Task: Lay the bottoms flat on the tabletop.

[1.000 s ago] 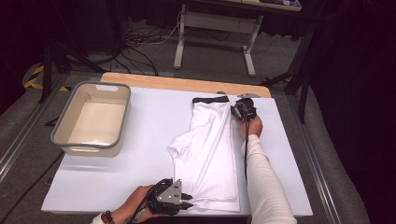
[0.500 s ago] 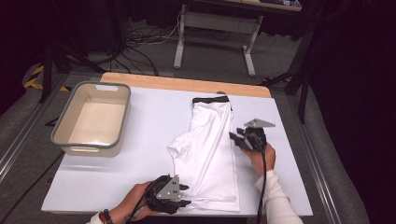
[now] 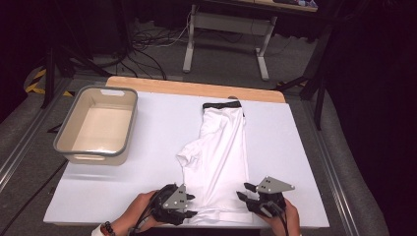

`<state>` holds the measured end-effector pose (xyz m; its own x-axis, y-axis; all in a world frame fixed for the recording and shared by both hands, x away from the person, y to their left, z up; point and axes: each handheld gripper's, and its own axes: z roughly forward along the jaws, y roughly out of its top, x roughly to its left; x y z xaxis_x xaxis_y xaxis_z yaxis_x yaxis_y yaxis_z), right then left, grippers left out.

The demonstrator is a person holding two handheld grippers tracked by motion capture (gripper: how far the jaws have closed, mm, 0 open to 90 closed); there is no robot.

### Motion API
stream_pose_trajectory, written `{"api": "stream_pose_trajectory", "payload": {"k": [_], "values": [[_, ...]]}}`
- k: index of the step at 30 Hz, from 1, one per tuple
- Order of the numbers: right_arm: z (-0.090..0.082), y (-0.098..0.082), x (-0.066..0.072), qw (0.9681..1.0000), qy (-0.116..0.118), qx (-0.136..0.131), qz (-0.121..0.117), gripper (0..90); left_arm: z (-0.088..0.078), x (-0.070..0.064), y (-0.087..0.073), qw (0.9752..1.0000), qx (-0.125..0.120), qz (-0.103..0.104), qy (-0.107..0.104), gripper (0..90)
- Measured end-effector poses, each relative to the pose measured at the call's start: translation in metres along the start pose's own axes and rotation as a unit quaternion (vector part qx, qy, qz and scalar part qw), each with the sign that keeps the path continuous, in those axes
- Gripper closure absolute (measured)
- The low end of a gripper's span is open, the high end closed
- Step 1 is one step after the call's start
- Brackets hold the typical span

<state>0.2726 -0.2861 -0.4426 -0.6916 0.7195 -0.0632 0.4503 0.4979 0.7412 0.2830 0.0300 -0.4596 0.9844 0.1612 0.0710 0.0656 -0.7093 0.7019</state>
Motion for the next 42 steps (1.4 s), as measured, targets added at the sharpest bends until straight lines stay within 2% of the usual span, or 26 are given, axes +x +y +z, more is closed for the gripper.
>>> {"api": "stream_pose_trajectory", "payload": {"k": [2, 3, 4, 5, 6, 7, 8, 9, 12, 15, 18, 19, 20, 21, 24, 27, 28, 30, 31, 32, 35, 36, 37, 40, 41, 42], "values": [[0.001, -0.006, 0.008, 0.9998, 0.001, 0.016, -0.007, 60.4, 0.002, 0.002, -0.002, 0.9999, -0.002, -0.008, -0.011, 55.5], [0.002, -0.008, 0.009, 0.9996, -0.002, 0.028, -0.006, 62.3, 0.002, 0.003, -0.002, 0.9998, -0.003, -0.013, -0.014, 59.2], [0.002, -0.010, 0.010, 0.9996, -0.001, 0.027, 0.000, 66.9, 0.001, 0.004, -0.002, 0.9998, 0.002, -0.013, -0.014, 60.0], [0.001, -0.012, 0.011, 0.9997, 0.003, 0.022, 0.011, 79.3, 0.001, 0.005, -0.002, 0.9997, 0.000, -0.018, -0.016, 68.5], [0.001, -0.012, 0.011, 0.9997, 0.003, 0.022, 0.011, 79.3, 0.001, 0.005, -0.002, 0.9997, 0.000, -0.018, -0.016, 74.9], [-0.001, -0.012, 0.012, 0.9997, -0.001, 0.025, 0.005, 87.2, 0.000, 0.006, -0.002, 0.9997, 0.000, -0.017, -0.015, 74.9], [-0.002, -0.012, 0.011, 0.9996, 0.001, 0.029, 0.005, 90.0, 0.000, 0.006, -0.002, 0.9998, -0.001, -0.014, -0.016, 85.8], [-0.003, -0.012, 0.010, 0.9996, 0.004, 0.028, 0.008, 90.0, 0.000, 0.006, -0.002, 0.9998, -0.001, -0.014, -0.016, 86.6], [-0.011, -0.011, 0.010, 0.9998, 0.003, 0.016, 0.009, 90.0, -0.001, 0.004, 0.000, 0.9999, -0.007, -0.001, -0.008, 86.9], [-0.022, -0.012, 0.012, 1.0000, 0.000, 0.001, 0.010, 90.0, -0.008, 0.002, 0.003, 0.9994, -0.035, 0.000, -0.004, 86.2], [-0.027, -0.014, 0.013, 0.9999, 0.002, -0.002, 0.011, 90.0, -0.014, -0.002, 0.006, 0.9985, -0.054, 0.000, -0.013, 86.4], [-0.030, -0.018, 0.015, 0.9999, 0.005, 0.001, 0.011, 90.0, -0.013, -0.006, 0.006, 0.9984, -0.050, 0.003, -0.026, 86.7], [-0.030, -0.018, 0.015, 0.9999, 0.005, 0.001, 0.011, 90.0, -0.013, -0.006, 0.006, 0.9984, -0.050, 0.003, -0.026, 86.7], [-0.031, -0.020, 0.017, 0.9999, 0.005, 0.002, 0.011, 90.0, -0.011, -0.010, 0.004, 0.9989, -0.038, 0.008, -0.024, 86.7], [-0.033, -0.029, 0.020, 0.9997, 0.013, 0.010, 0.016, 90.0, -0.007, -0.015, 0.003, 0.9987, -0.031, 0.012, -0.038, 86.6], [-0.034, -0.032, 0.021, 0.9997, 0.010, 0.013, 0.016, 90.0, -0.003, -0.020, 0.003, 0.9989, -0.024, 0.013, -0.038, 86.5], [-0.036, -0.034, 0.021, 0.9997, 0.007, 0.006, 0.022, 90.0, -0.002, -0.023, 0.005, 0.9990, -0.015, 0.025, -0.033, 85.1], [-0.036, -0.034, 0.019, 0.9997, 0.007, 0.008, 0.022, 90.0, -0.002, -0.022, 0.006, 0.9988, -0.022, 0.027, -0.035, 81.2], [-0.036, -0.034, 0.018, 0.9997, 0.008, 0.007, 0.023, 86.8, -0.002, -0.022, 0.006, 0.9988, -0.022, 0.027, -0.035, 77.9], [-0.036, -0.034, 0.017, 0.9996, 0.009, 0.005, 0.025, 78.8, -0.008, -0.021, 0.007, 0.9987, -0.036, 0.019, -0.031, 74.2], [-0.035, -0.032, 0.015, 0.9995, 0.016, 0.000, 0.028, 74.2, -0.015, -0.018, 0.007, 0.9982, -0.054, 0.014, -0.021, 69.4], [-0.033, -0.028, 0.012, 0.9994, 0.012, -0.008, 0.031, 65.6, -0.023, -0.012, 0.006, 0.9969, -0.078, -0.004, -0.009, 67.0], [-0.033, -0.028, 0.012, 0.9994, 0.012, -0.008, 0.031, 65.6, -0.023, -0.012, 0.006, 0.9969, -0.078, -0.004, -0.009, 65.8], [-0.030, -0.015, 0.003, 0.9992, 0.000, -0.035, 0.017, 69.9, -0.034, 0.005, 0.004, 0.9940, -0.101, -0.032, 0.028, 63.9], [-0.027, -0.011, 0.000, 0.9991, -0.006, -0.040, 0.014, 71.2, -0.034, 0.005, 0.004, 0.9940, -0.101, -0.032, 0.028, 62.6], [-0.025, -0.006, -0.004, 0.9988, -0.013, -0.046, 0.010, 73.9, -0.035, 0.011, 0.004, 0.9927, -0.107, -0.040, 0.038, 61.6]]}}
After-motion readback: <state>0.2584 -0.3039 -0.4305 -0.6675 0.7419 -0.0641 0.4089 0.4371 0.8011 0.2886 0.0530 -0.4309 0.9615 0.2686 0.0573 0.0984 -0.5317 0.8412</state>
